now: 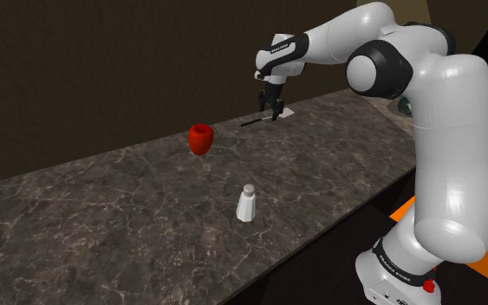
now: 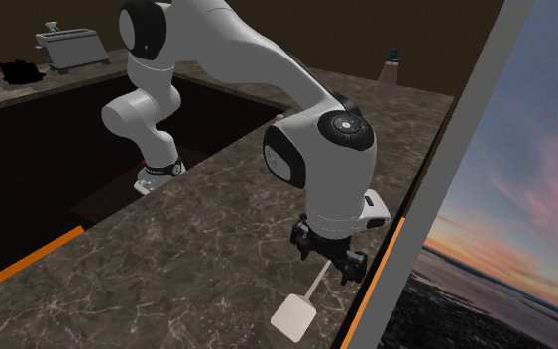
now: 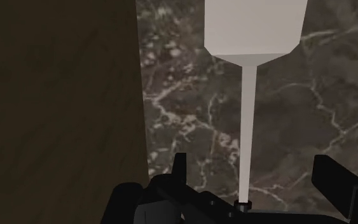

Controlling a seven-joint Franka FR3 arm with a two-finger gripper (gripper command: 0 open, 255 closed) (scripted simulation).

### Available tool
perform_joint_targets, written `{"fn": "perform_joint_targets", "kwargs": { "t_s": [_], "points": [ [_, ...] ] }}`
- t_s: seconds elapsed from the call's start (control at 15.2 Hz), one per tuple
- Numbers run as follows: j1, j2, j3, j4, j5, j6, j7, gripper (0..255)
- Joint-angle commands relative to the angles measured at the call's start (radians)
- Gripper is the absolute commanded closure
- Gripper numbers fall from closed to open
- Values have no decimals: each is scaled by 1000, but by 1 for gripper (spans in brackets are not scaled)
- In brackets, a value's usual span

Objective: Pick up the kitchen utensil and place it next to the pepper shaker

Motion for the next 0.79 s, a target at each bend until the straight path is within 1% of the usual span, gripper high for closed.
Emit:
{"fn": "perform_joint_targets", "kwargs": {
  "t_s": [0.0, 0.07, 0.66, 0.73],
  "points": [
    [0, 0, 0, 0, 0, 0, 0, 0],
    [0, 0, 0, 0, 0, 0, 0, 255],
    [0, 0, 0, 0, 0, 0, 0, 255],
    [1, -6, -2, 5, -3, -10, 2, 255]
  ]
}}
